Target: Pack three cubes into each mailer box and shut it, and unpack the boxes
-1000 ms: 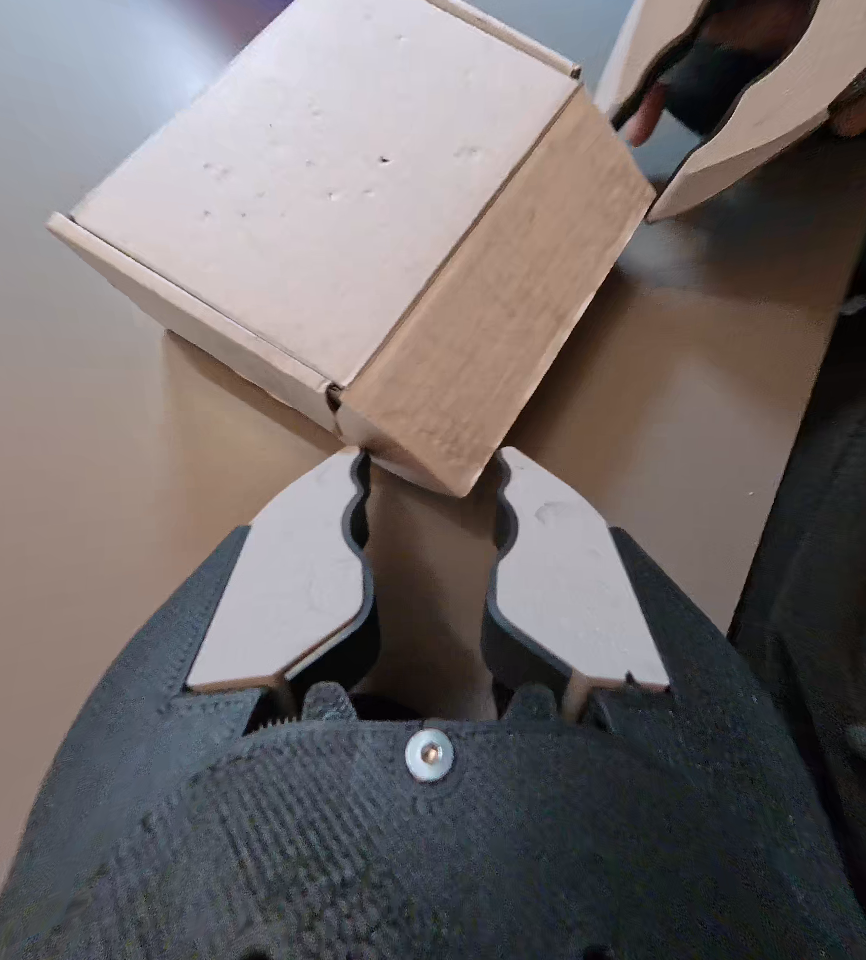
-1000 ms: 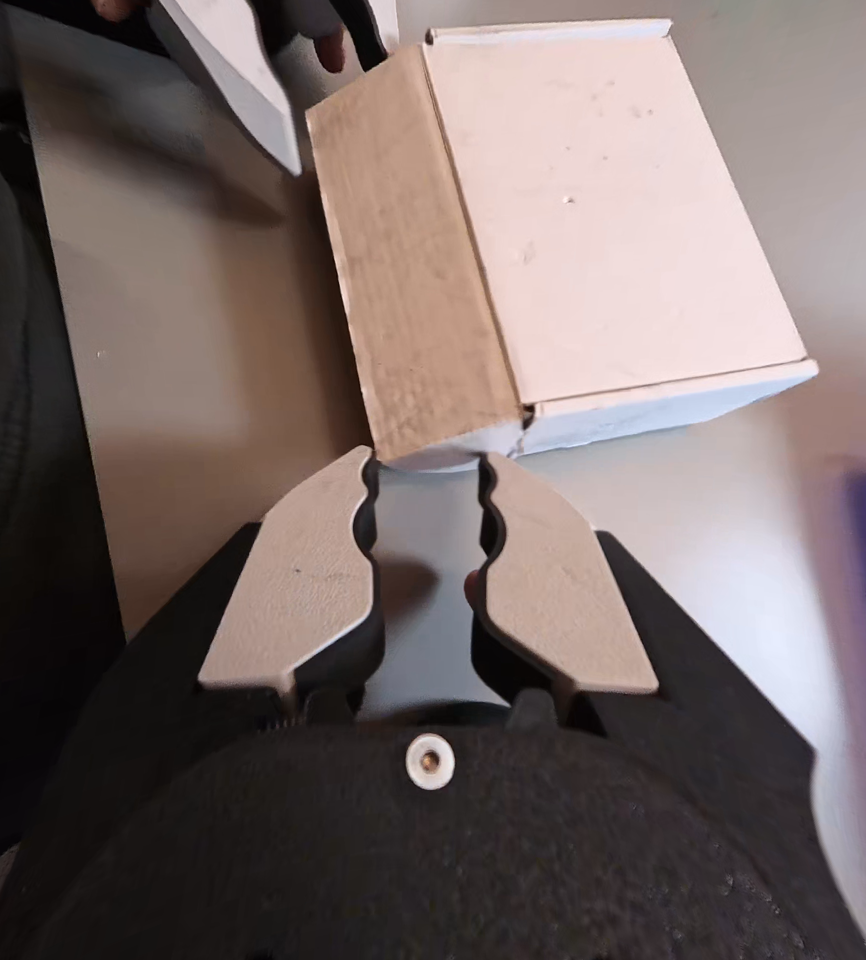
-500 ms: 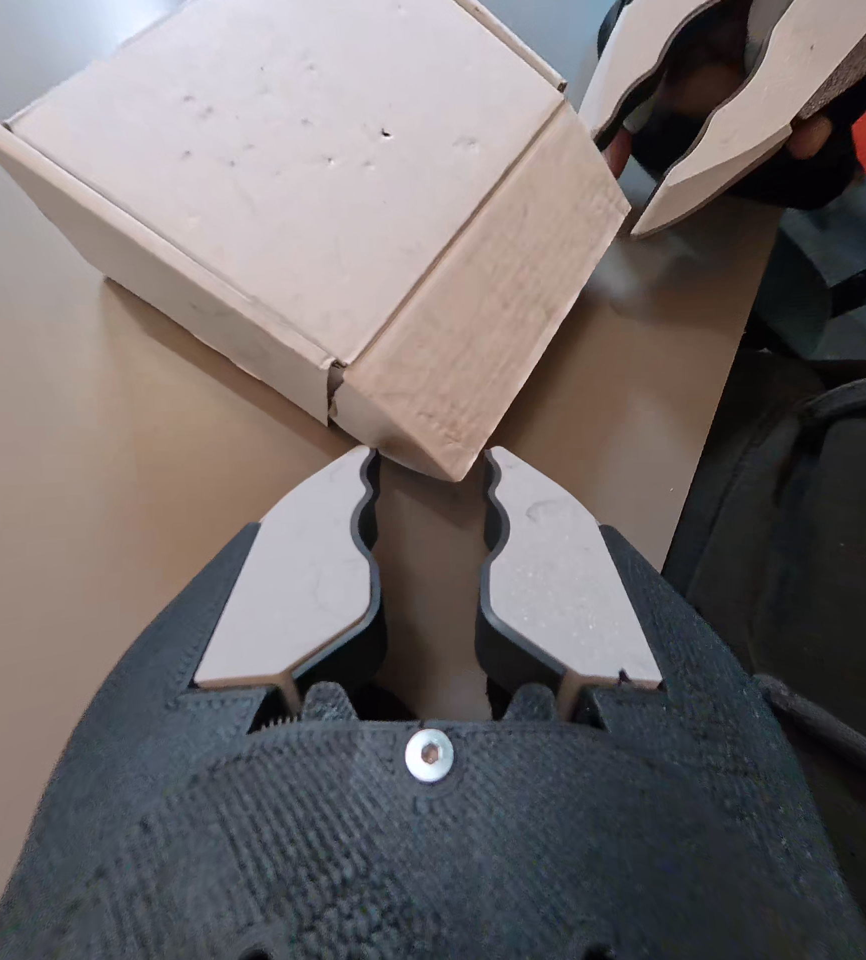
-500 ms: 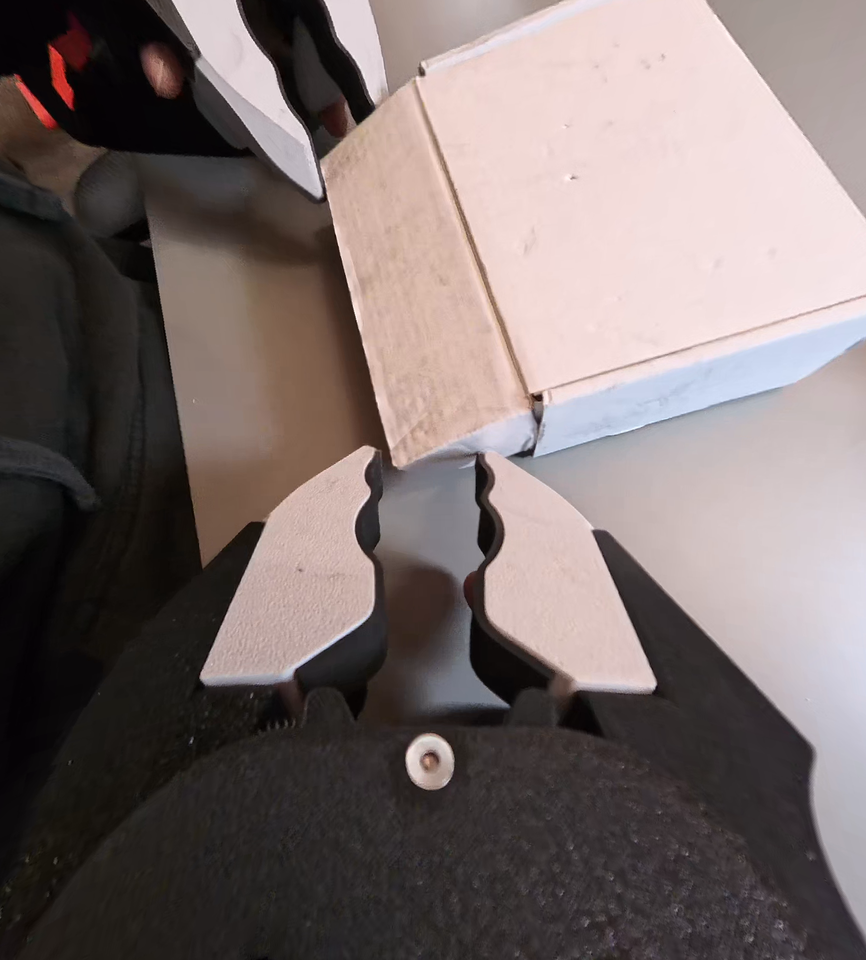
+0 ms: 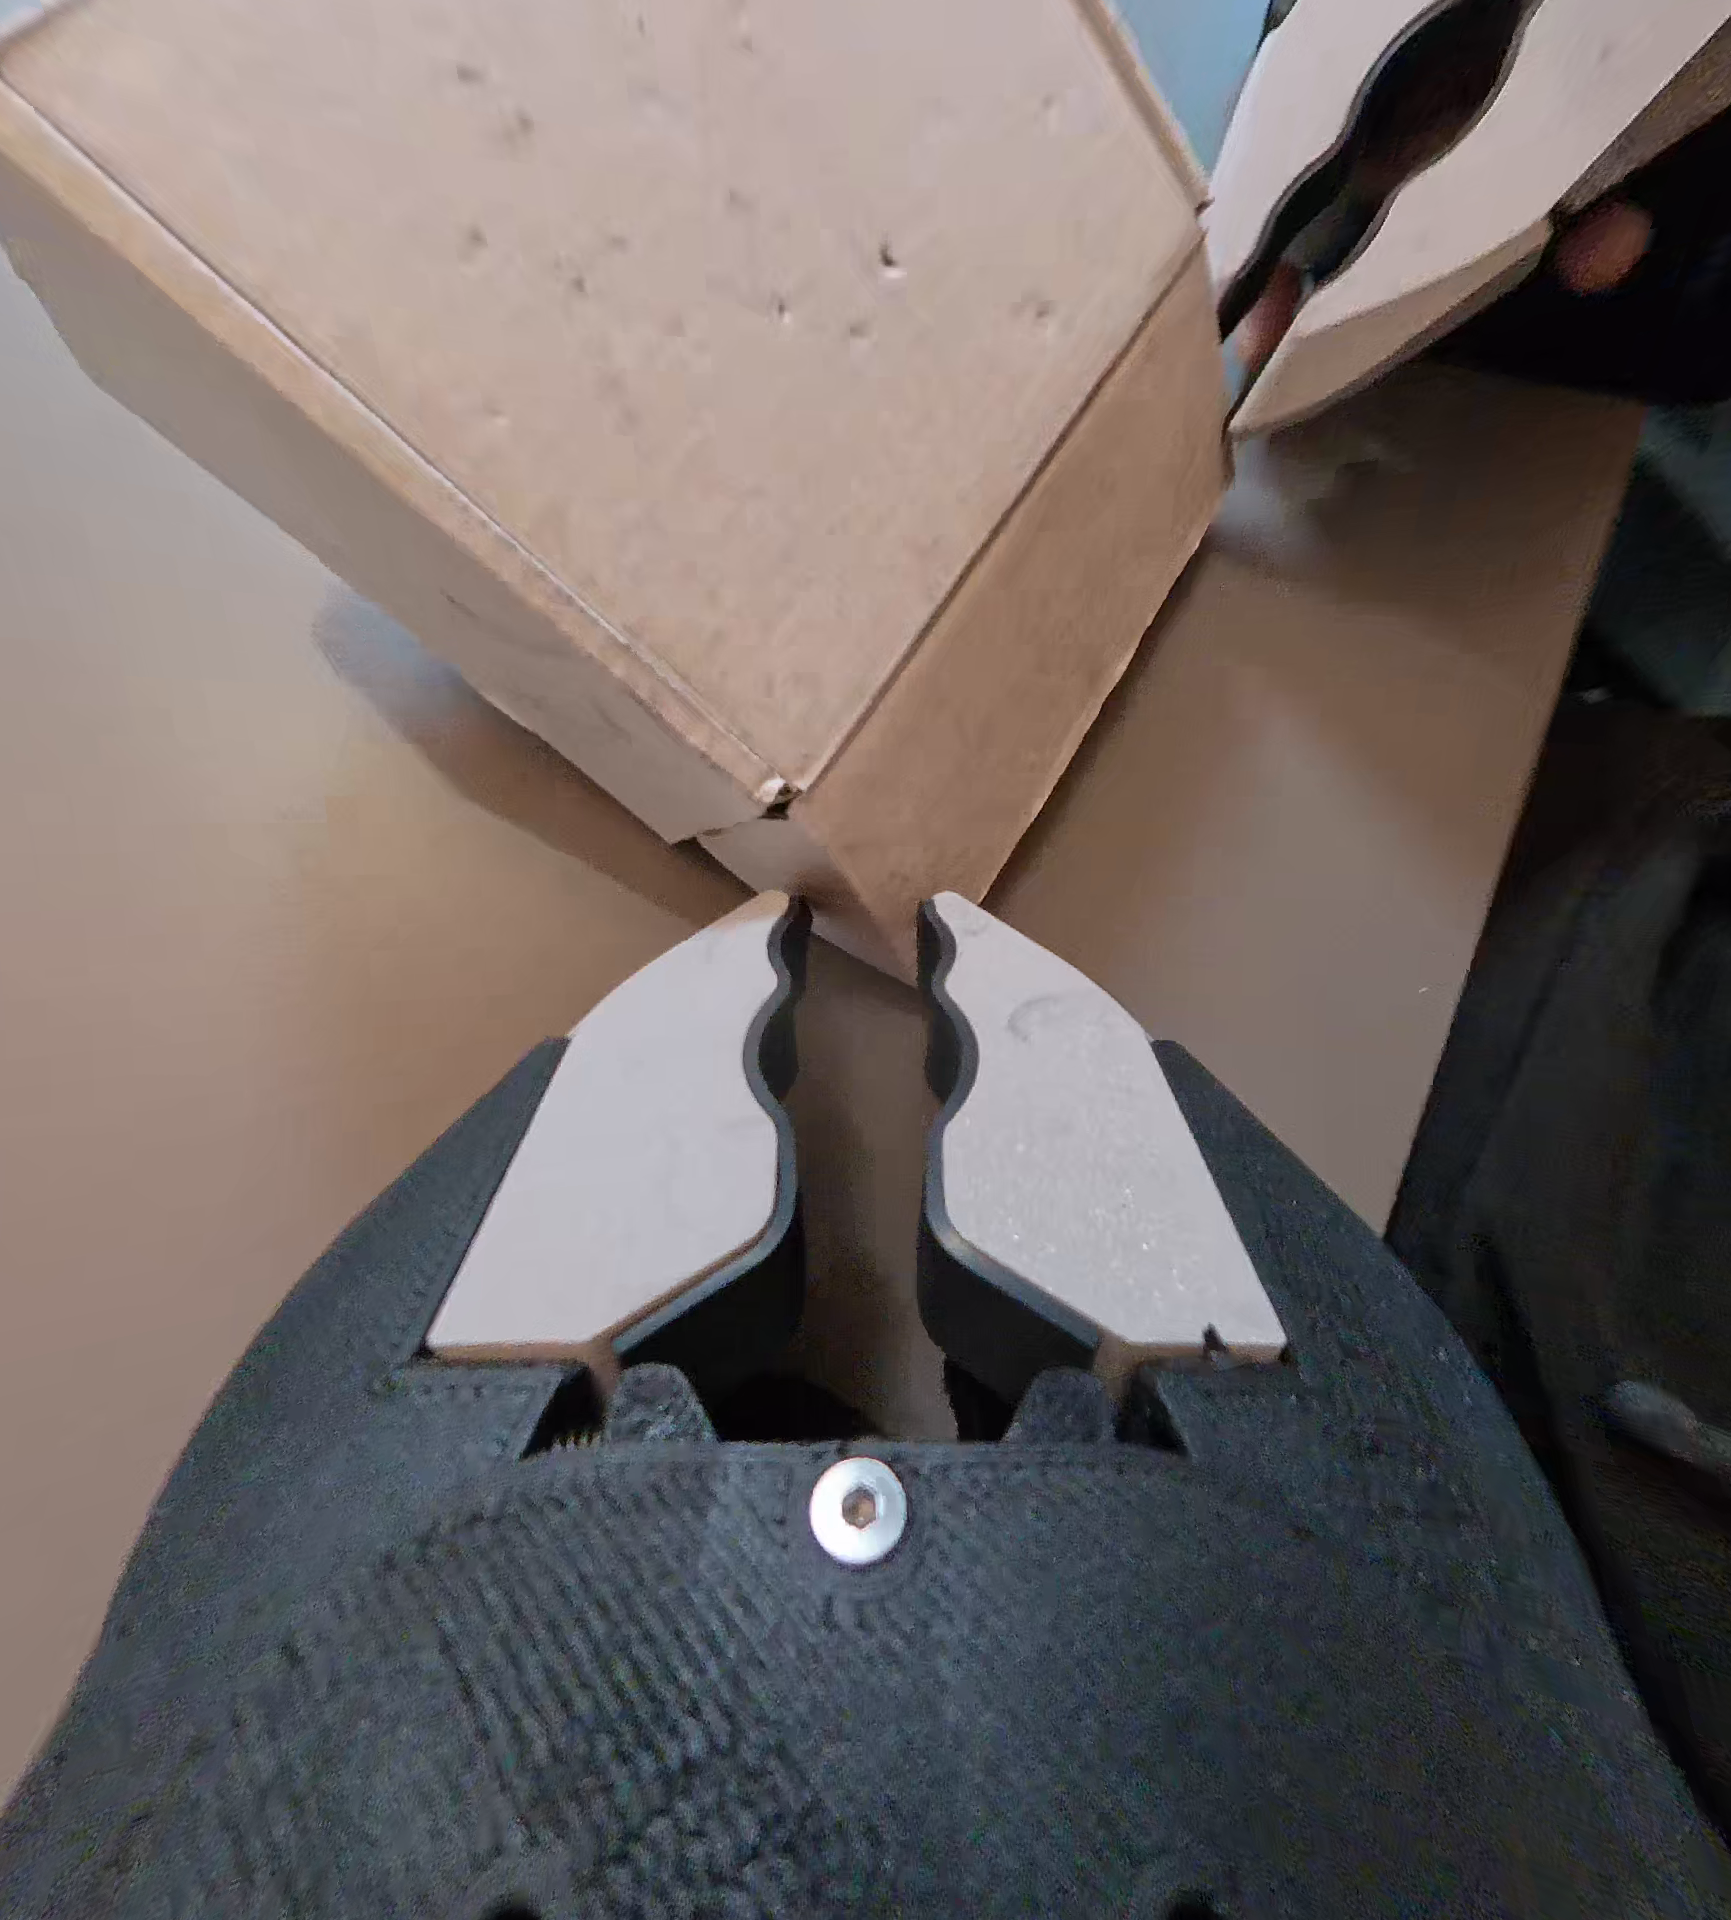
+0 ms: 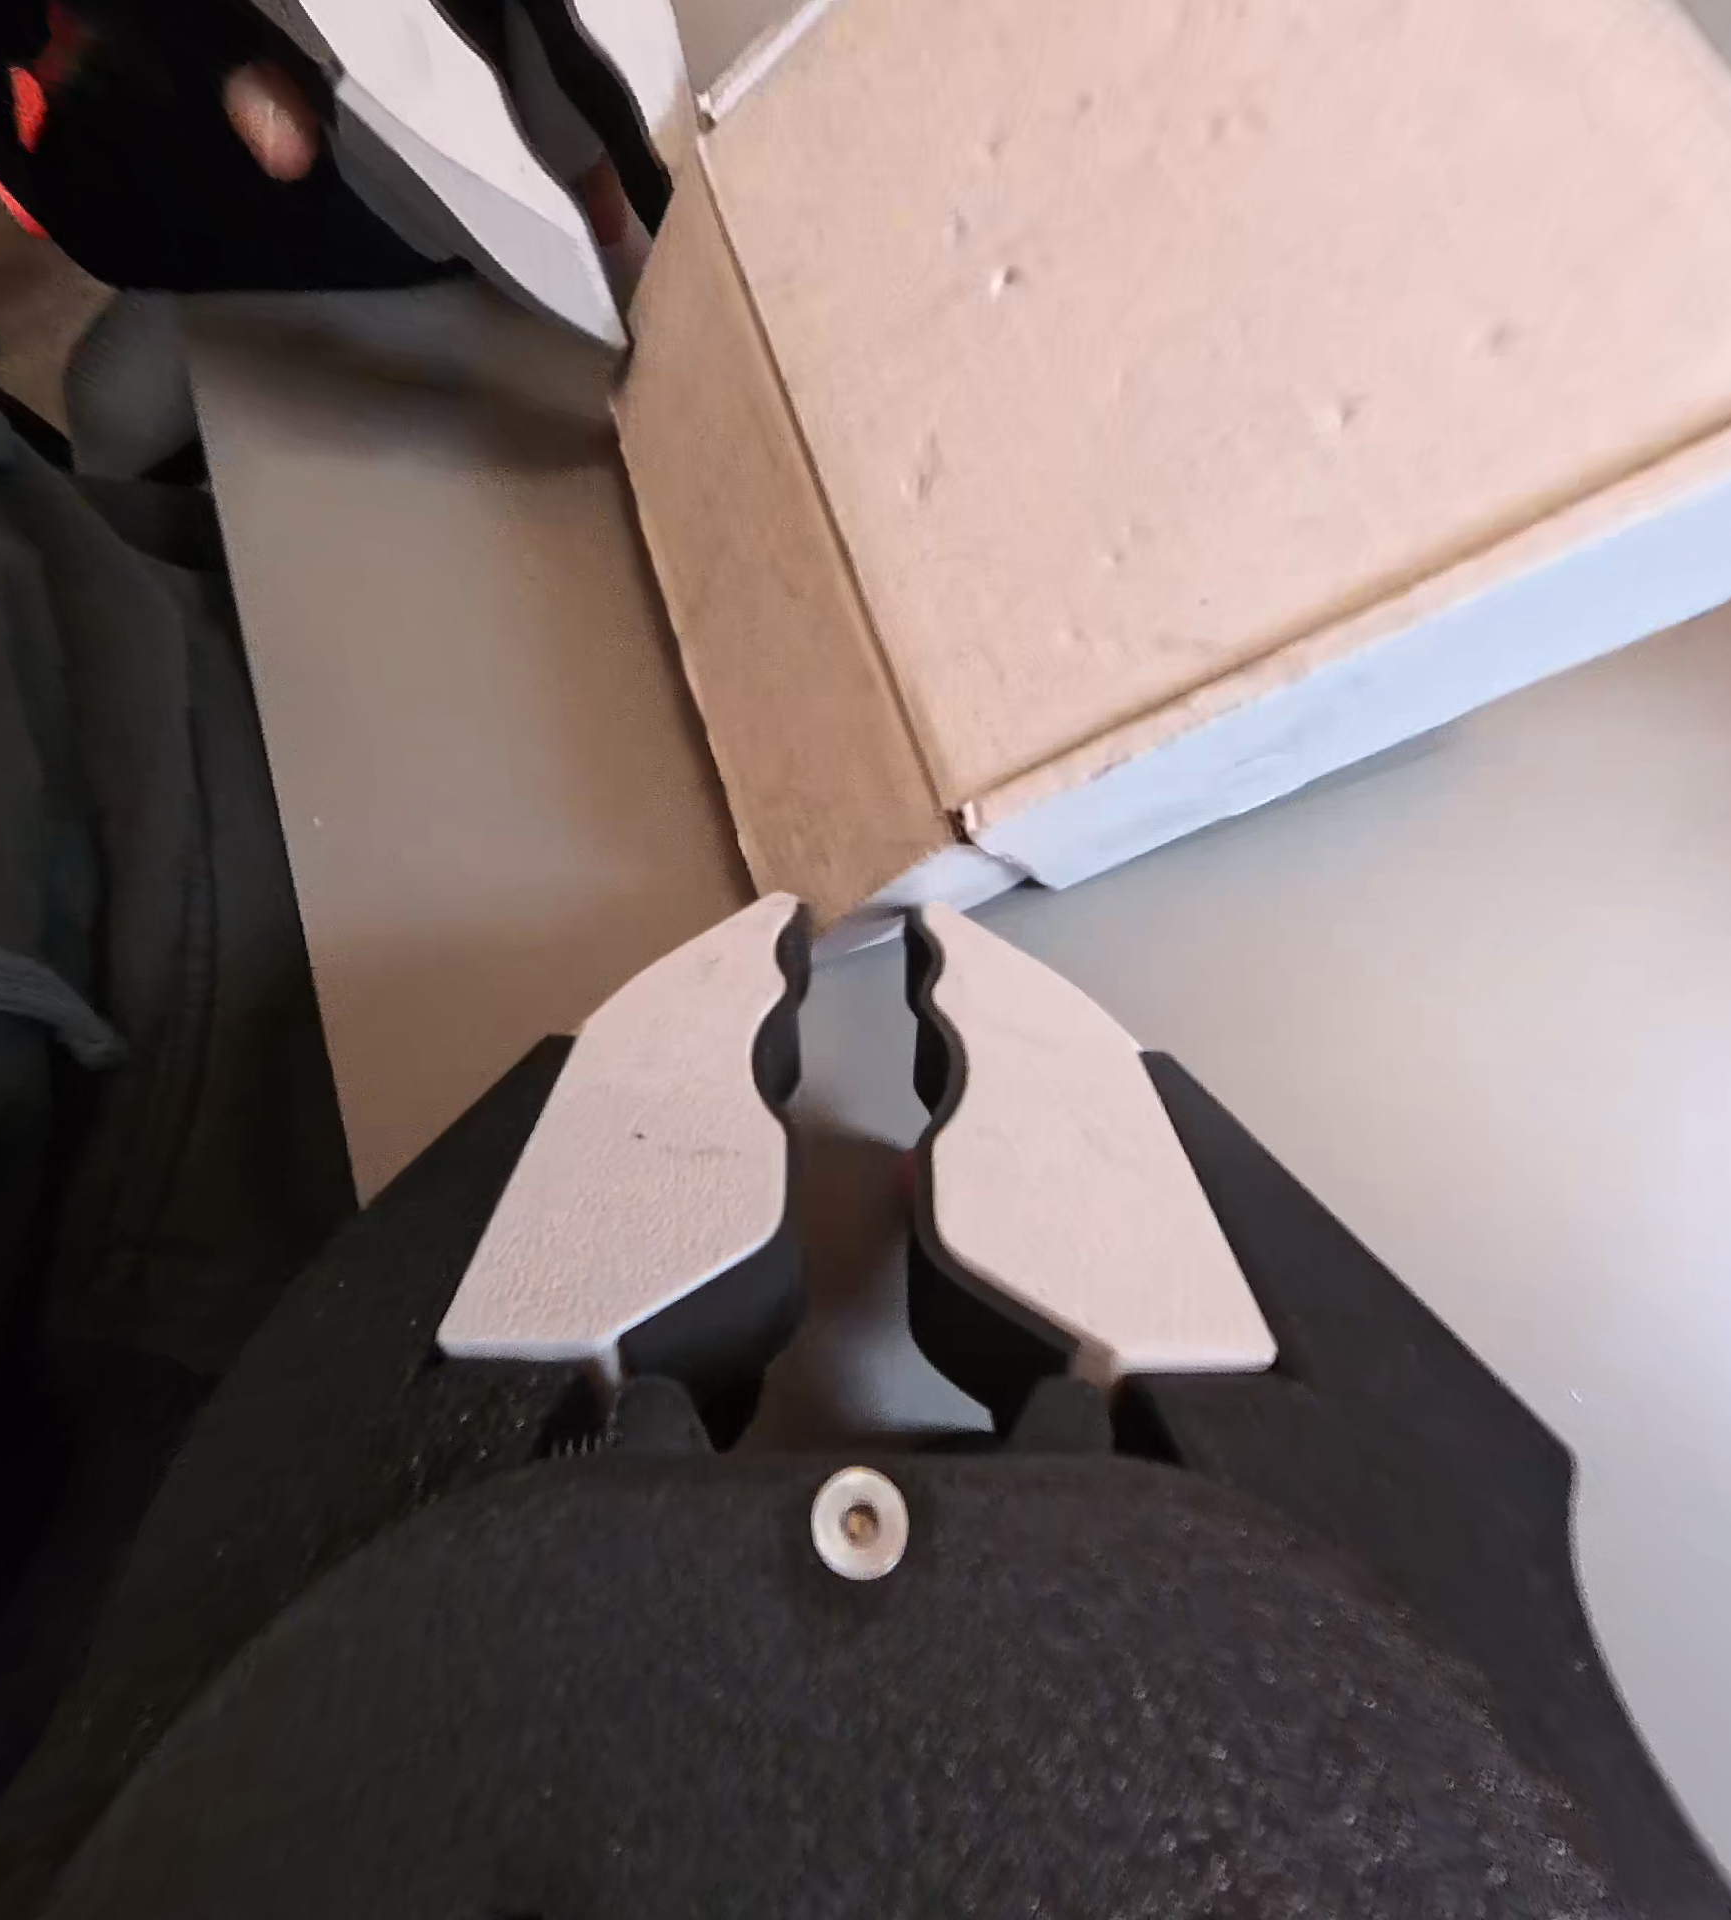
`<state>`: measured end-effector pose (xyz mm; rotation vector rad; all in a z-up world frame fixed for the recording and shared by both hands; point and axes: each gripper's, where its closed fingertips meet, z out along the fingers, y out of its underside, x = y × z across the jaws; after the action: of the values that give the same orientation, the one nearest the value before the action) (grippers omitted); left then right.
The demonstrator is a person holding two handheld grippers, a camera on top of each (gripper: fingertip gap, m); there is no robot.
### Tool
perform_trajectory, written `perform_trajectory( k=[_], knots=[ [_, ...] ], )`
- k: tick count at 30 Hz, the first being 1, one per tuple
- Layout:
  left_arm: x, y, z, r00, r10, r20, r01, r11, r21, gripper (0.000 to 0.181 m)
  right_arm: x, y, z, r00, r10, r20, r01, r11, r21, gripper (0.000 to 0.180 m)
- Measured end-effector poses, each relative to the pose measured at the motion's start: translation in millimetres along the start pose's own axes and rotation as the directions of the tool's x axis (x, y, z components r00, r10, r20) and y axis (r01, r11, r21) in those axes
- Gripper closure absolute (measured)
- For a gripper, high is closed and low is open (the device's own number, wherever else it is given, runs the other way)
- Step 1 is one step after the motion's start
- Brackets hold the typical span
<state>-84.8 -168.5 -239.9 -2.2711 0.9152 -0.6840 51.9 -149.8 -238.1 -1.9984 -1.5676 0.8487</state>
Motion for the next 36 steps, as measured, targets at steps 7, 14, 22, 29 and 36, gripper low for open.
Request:
perform_trajectory(
  k=[7,14,22,29,36],
  knots=[
    [-13.1,-7.3,-9.7,0.99,0.102,0.102,-0.105,0.994,0.033,0.136,10.0,-2.4,-5.4,0.991,-0.097,-0.094,0.094,0.995,-0.032,0.132],
    [-24.1,-22.7,-7.0,0.975,0.216,-0.046,-0.212,0.975,0.068,0.099,17.7,-12.2,-4.0,0.995,-0.065,0.075,0.066,0.998,-0.018,0.105],
    [-34.6,-26.5,12.8,0.964,0.233,-0.128,-0.232,0.972,0.026,0.103,44.4,-14.6,8.8,0.976,-0.206,0.071,0.21,0.977,-0.047,0.115],
    [-46.6,-24.6,16.8,0.943,0.333,0.001,-0.333,0.943,-0.003,0.131,54.4,-14.0,12.3,0.951,-0.308,-0.026,0.307,0.951,-0.046,0.14],
    [-49.0,-25.5,17.7,0.918,0.391,0.061,-0.392,0.92,0.003,0.141,59.5,-14.6,13.7,0.933,-0.355,-0.059,0.351,0.933,-0.075,0.151]
  ],
)
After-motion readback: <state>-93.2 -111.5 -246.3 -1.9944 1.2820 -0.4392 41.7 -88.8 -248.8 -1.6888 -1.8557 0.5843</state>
